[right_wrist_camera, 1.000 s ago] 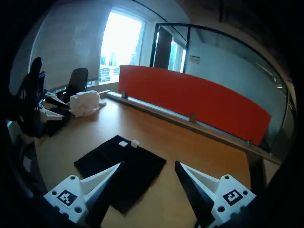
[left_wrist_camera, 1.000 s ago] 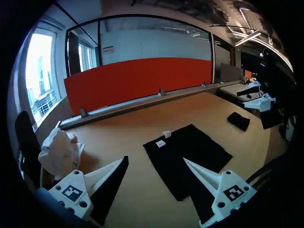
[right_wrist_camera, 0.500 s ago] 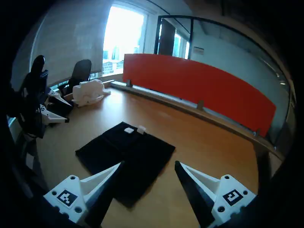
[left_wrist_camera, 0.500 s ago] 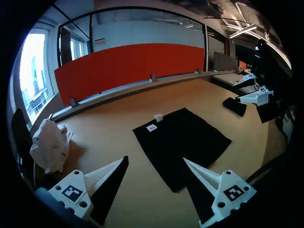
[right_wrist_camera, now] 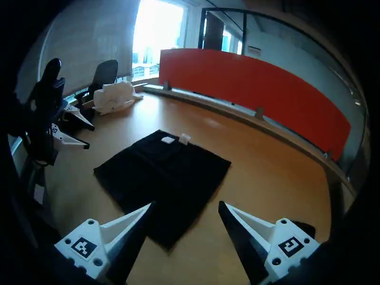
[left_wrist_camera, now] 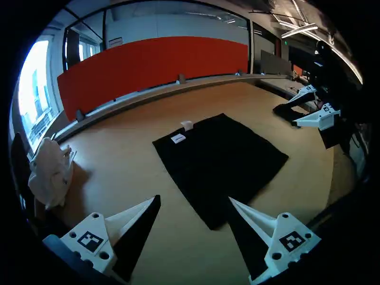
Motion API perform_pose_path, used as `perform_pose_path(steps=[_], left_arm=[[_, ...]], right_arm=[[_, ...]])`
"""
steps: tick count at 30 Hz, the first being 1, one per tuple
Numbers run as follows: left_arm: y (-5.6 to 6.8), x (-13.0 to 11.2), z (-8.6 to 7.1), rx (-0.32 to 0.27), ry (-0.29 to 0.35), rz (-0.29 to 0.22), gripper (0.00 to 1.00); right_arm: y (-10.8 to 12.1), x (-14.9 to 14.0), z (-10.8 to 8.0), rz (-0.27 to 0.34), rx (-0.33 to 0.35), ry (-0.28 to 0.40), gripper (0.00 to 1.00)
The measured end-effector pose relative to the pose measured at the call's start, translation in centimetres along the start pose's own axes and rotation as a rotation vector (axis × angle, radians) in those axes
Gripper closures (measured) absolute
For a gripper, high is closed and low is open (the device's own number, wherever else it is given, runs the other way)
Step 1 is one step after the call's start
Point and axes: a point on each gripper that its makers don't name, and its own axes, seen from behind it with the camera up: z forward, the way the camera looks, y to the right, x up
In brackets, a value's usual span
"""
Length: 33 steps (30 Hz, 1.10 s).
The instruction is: Fold towel
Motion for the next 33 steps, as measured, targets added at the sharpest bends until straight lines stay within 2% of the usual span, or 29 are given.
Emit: perform_pose_path(steps=[18,33], left_arm=[[2.1,-5.1,2.6,-0.063,-0.127,0.020,0.05],[3.6,-7.1,4.1,-0.108,-0.207,0.042,0.05]], right_arm=[[-2.6,-6.0,2.0,-0.006,0.048,-0.120,0.00],[-2.7,-9.7,3.0,-0.011,0.071,-0.195,0.03]])
